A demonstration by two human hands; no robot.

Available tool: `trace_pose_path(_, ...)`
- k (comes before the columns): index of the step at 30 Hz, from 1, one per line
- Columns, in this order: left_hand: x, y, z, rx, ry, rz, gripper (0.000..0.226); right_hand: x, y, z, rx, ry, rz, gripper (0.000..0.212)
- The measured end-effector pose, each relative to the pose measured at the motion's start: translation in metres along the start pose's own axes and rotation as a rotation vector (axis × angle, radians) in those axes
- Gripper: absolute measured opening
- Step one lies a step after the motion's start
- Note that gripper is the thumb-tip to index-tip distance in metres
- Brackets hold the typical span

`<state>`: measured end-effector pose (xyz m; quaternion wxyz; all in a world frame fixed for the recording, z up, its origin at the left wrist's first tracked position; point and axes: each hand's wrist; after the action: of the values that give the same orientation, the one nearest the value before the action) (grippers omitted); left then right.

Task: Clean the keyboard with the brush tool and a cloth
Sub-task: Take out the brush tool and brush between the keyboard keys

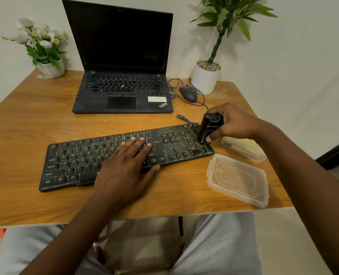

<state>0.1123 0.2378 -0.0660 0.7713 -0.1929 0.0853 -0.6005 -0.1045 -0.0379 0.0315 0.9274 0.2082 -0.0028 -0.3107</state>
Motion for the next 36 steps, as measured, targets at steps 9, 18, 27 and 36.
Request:
trace_pose_path(9,0.000,0.002,-0.002,-0.001,0.002,-0.002,0.084,-0.005,-0.007,0.006,0.021,0.011,-0.008,0.036)
trace_pose_path(18,0.000,0.000,0.001,0.001,0.003,0.000,0.084,0.029,0.007,-0.016,-0.013,-0.303,-0.062,0.047)
trace_pose_path(27,0.000,0.001,0.000,-0.001,0.000,-0.004,0.085,0.004,0.003,-0.005,0.093,0.013,0.046,0.037)
trace_pose_path(36,0.000,-0.001,0.002,0.003,0.008,-0.004,0.086,0.018,0.014,-0.010,0.077,-0.049,0.019,0.039)
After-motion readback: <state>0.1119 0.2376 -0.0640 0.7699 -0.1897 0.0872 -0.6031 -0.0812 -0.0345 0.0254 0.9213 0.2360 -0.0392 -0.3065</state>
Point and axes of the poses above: each hand's wrist, its own x-axis towards the middle knuckle, its own z-axis out of the back of the hand, y = z × x, and after that the axes turned 11 degrees about -x, right-handed
